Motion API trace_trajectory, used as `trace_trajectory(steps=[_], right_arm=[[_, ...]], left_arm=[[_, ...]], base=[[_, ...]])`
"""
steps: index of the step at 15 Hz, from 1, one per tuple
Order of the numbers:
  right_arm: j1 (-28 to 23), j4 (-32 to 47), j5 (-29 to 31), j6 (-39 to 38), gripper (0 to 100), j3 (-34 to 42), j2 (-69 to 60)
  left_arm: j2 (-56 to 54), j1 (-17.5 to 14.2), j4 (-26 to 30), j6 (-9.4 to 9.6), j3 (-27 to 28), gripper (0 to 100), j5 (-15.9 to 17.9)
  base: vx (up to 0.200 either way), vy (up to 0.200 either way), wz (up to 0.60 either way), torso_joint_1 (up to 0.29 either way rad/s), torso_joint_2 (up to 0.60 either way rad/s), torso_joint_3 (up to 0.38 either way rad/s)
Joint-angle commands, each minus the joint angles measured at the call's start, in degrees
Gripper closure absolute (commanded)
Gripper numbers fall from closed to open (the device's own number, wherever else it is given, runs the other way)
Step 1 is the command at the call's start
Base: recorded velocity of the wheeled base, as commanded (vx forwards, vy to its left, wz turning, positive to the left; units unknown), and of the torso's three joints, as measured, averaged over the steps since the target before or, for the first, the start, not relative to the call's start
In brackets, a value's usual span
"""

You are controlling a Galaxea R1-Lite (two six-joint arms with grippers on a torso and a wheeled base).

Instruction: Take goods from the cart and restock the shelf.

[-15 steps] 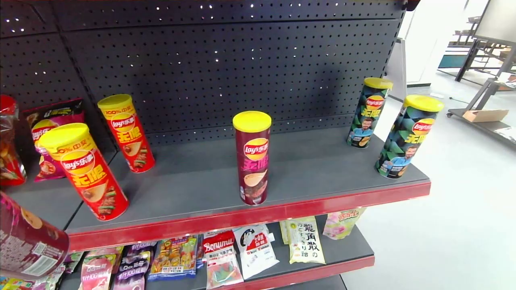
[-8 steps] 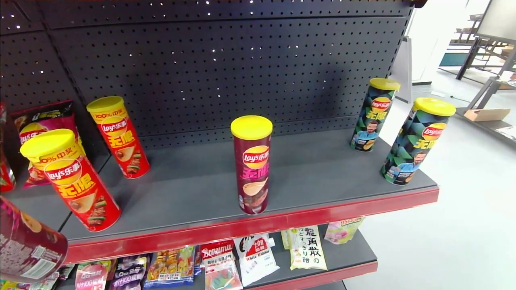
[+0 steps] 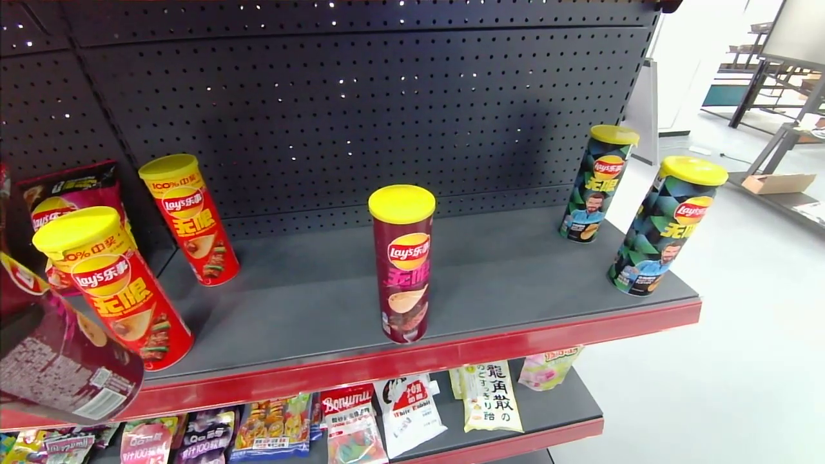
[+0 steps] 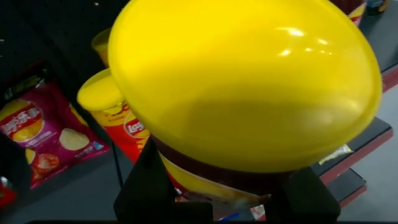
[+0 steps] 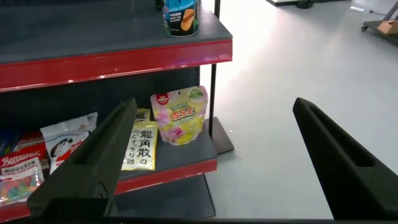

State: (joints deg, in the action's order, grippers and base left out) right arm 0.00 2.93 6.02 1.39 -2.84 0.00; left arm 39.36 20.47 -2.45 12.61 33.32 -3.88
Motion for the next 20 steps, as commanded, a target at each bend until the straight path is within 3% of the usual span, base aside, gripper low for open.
trace_trajectory(steps=[1, 3, 5, 10, 12, 14, 17, 18, 20], right_arm=[[0.0, 0.1, -0.4, -0.1, 0, 0.0, 0.0], [0.0, -0.6, -6.3, -0.8, 0, 0.6, 0.0], [0.0, -2.9, -6.3, -0.3, 0, 2.8, 0.0], [0.0, -2.9, -6.3, -1.2, 0, 2.8, 0.0], [0.0, -2.9, -6.3, -1.2, 0, 2.8, 0.0], [0.0, -2.9, -6.3, -1.2, 0, 2.8, 0.0], [0.0, -2.9, -6.3, -1.2, 0, 2.8, 0.0], [0.0, -2.9, -6.3, -1.2, 0, 2.8, 0.0], [0.0, -2.9, -6.3, -1.2, 0, 2.8, 0.0]], left_arm=[[2.7, 0.0, -0.3, -0.12, 0.2, 100, 0.9], [3.8, 0.0, -0.4, -1.53, 0.1, 100, 2.5], [4.1, 0.0, -0.6, -2.59, -0.3, 100, 2.6], [7.8, 0.0, -3.4, -2.76, -0.3, 100, 4.5], [11.6, 0.2, -6.0, -4.78, -0.4, 100, 4.7], [16.4, 0.2, -9.9, -7.68, -0.3, 100, 4.9], [24.7, 0.2, -19.1, -7.86, -0.3, 100, 5.1], [30.5, 0.1, -25.6, -8.3, 0.0, 100, 5.3], [35.2, 0.1, -30.2, -8.56, 0.5, 100, 5.9]], base=[[0.0, 0.0, 0.0, 0.0, 0.0, 0.0], [0.0, 0.0, 0.0, 0.0, 0.0, 0.0], [0.0, 0.0, 0.0, 0.0, 0.0, 0.0], [0.0, 0.0, 0.0, 0.0, 0.0, 0.0], [0.0, 0.0, 0.0, 0.0, 0.0, 0.0], [0.0, 0.0, 0.0, 0.0, 0.0, 0.0], [0.0, 0.0, 0.0, 0.0, 0.0, 0.0], [0.0, 0.0, 0.0, 0.0, 0.0, 0.0], [0.0, 0.0, 0.0, 0.0, 0.0, 0.0]])
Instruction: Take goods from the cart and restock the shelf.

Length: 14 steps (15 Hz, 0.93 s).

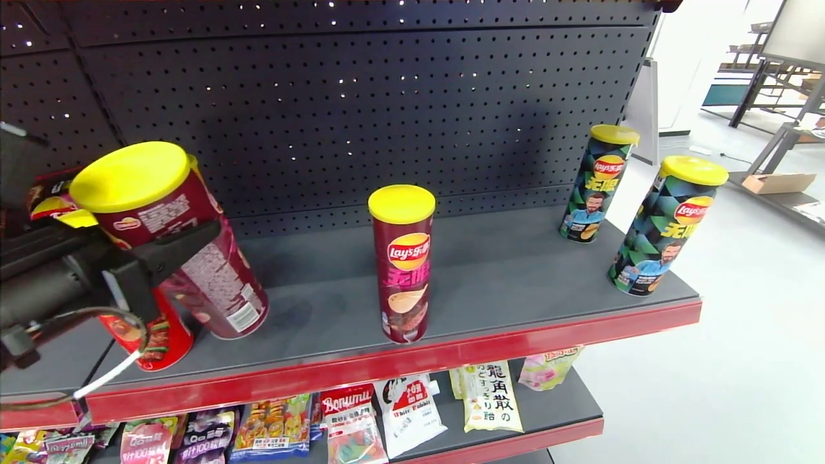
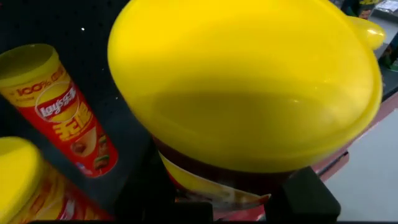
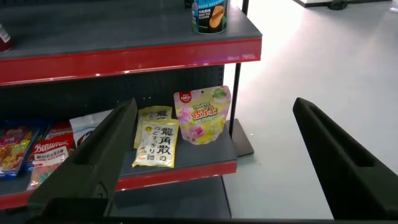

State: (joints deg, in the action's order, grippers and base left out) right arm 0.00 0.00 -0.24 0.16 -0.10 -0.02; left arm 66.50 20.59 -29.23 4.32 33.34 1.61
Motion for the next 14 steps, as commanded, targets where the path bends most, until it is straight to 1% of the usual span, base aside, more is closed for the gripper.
trace_trajectory(steps=[1, 3, 5, 7, 10, 11, 14], right_arm=[[0.0, 0.0, 0.0, 0.0, 0, 0.0, 0.0], [0.0, 0.0, 0.0, 0.0, 0, 0.0, 0.0], [0.0, 0.0, 0.0, 0.0, 0, 0.0, 0.0], [0.0, 0.0, 0.0, 0.0, 0, 0.0, 0.0], [0.0, 0.0, 0.0, 0.0, 0, 0.0, 0.0], [0.0, 0.0, 0.0, 0.0, 0, 0.0, 0.0], [0.0, 0.0, 0.0, 0.0, 0, 0.0, 0.0]], left_arm=[[10.5, 0.1, -5.1, -0.27, 1.0, 100, 0.6], [14.6, -0.1, -6.1, -0.62, 3.2, 100, 1.5], [20.5, -0.2, -8.7, -2.03, 7.5, 100, 1.6], [24.8, 0.1, -10.5, -2.03, 11.7, 100, 1.7], [30.2, 0.1, -10.4, -2.12, 18.3, 100, 1.6], [33.0, 0.1, -10.1, -2.21, 22.0, 100, 1.6], [38.3, 0.9, -10.3, -2.12, 27.0, 100, 1.8]], base=[[0.0, 0.0, 0.0, 0.0, 0.0, 0.0], [0.0, 0.0, 0.0, 0.0, 0.0, 0.0], [0.0, 0.0, 0.0, 0.0, 0.0, 0.0], [0.0, 0.0, 0.0, 0.0, 0.0, 0.0], [0.0, 0.0, 0.0, 0.0, 0.0, 0.0], [0.0, 0.0, 0.0, 0.0, 0.0, 0.0], [0.0, 0.0, 0.0, 0.0, 0.0, 0.0]])
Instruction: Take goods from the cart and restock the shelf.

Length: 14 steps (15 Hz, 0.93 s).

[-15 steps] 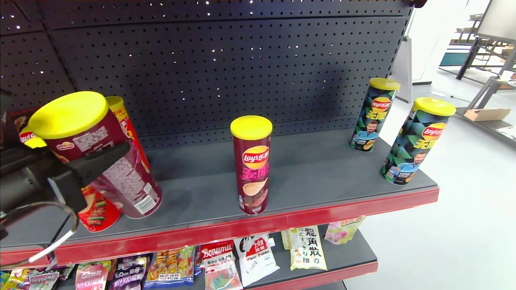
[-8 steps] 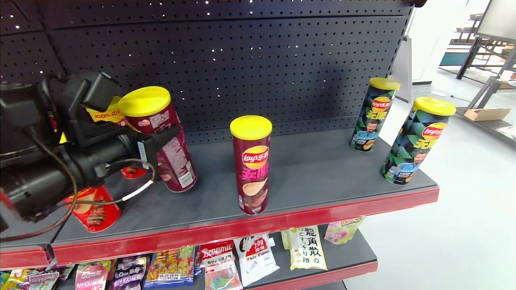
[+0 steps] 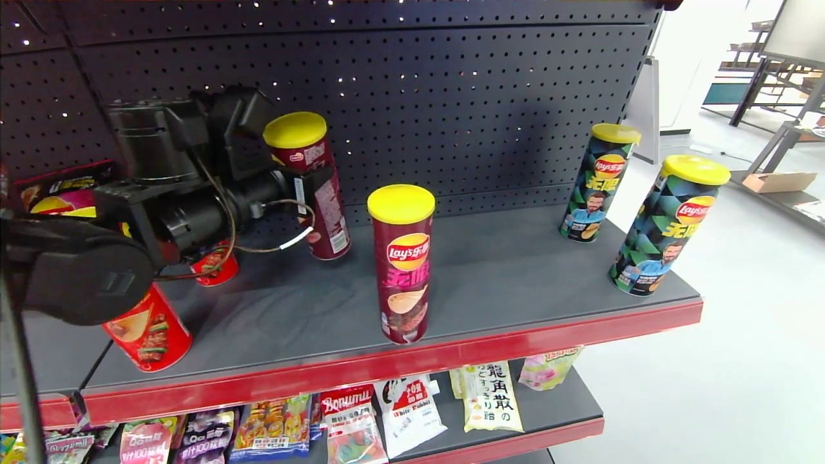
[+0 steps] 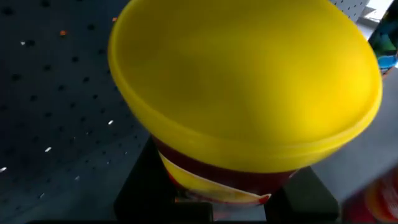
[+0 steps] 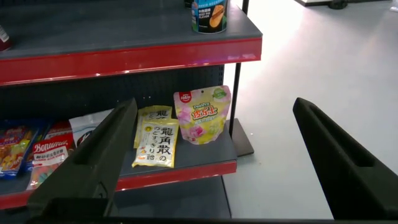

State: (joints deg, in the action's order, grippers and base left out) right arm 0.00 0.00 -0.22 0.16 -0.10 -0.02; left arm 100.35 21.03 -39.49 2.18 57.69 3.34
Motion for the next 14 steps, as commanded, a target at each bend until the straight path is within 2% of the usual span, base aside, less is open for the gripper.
trace_trajectory(steps=[1, 3, 5, 9, 14], right_arm=[[0.0, 0.0, 0.0, 0.0, 0, 0.0, 0.0], [0.0, 0.0, 0.0, 0.0, 0, 0.0, 0.0], [0.0, 0.0, 0.0, 0.0, 0, 0.0, 0.0], [0.0, 0.0, 0.0, 0.0, 0, 0.0, 0.0], [0.0, 0.0, 0.0, 0.0, 0, 0.0, 0.0]], left_arm=[[5.8, 0.9, -0.1, -0.07, 4.0, 100, 0.4], [9.3, 2.2, 0.1, -0.07, 8.6, 100, 1.9], [11.4, 3.1, 0.3, -0.16, 11.4, 100, 1.9], [13.4, 3.6, 0.3, -0.25, 12.4, 100, 1.9], [16.6, 3.8, 1.9, -0.25, 16.8, 100, 2.0]], base=[[0.0, 0.0, 0.0, 0.0, 0.0, 0.0], [0.0, 0.0, 0.0, 0.0, 0.0, 0.0], [0.0, 0.0, 0.0, 0.0, 0.0, 0.0], [0.0, 0.0, 0.0, 0.0, 0.0, 0.0], [0.0, 0.0, 0.0, 0.0, 0.0, 0.0]])
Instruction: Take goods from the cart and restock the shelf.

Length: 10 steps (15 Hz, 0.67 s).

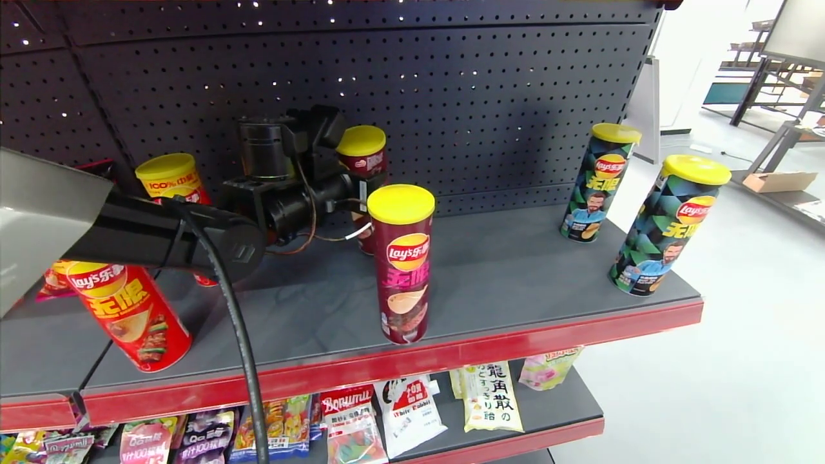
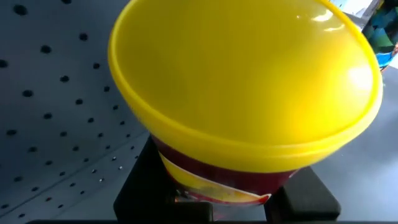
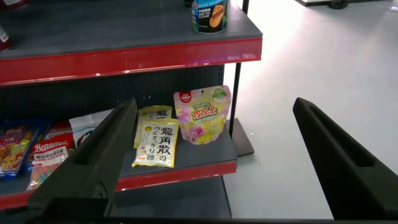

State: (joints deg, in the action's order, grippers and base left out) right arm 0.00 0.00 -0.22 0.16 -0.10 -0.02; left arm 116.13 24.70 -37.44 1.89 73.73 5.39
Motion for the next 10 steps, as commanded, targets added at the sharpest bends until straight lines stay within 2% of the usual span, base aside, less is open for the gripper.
trace_trajectory(steps=[1, 4, 10], right_arm=[[0.0, 0.0, 0.0, 0.0, 0, 0.0, 0.0], [0.0, 0.0, 0.0, 0.0, 0, 0.0, 0.0], [0.0, 0.0, 0.0, 0.0, 0, 0.0, 0.0]], left_arm=[[0.9, 0.4, 0.7, -0.22, 0.9, 100, 0.1], [1.6, 1.1, 0.9, -1.19, 1.5, 100, 0.1], [3.2, 2.3, 1.0, -1.1, 2.9, 100, 0.2]], base=[[0.0, 0.0, 0.0, 0.0, 0.0, 0.0], [0.0, 0.0, 0.0, 0.0, 0.0, 0.0], [0.0, 0.0, 0.0, 0.0, 0.0, 0.0]])
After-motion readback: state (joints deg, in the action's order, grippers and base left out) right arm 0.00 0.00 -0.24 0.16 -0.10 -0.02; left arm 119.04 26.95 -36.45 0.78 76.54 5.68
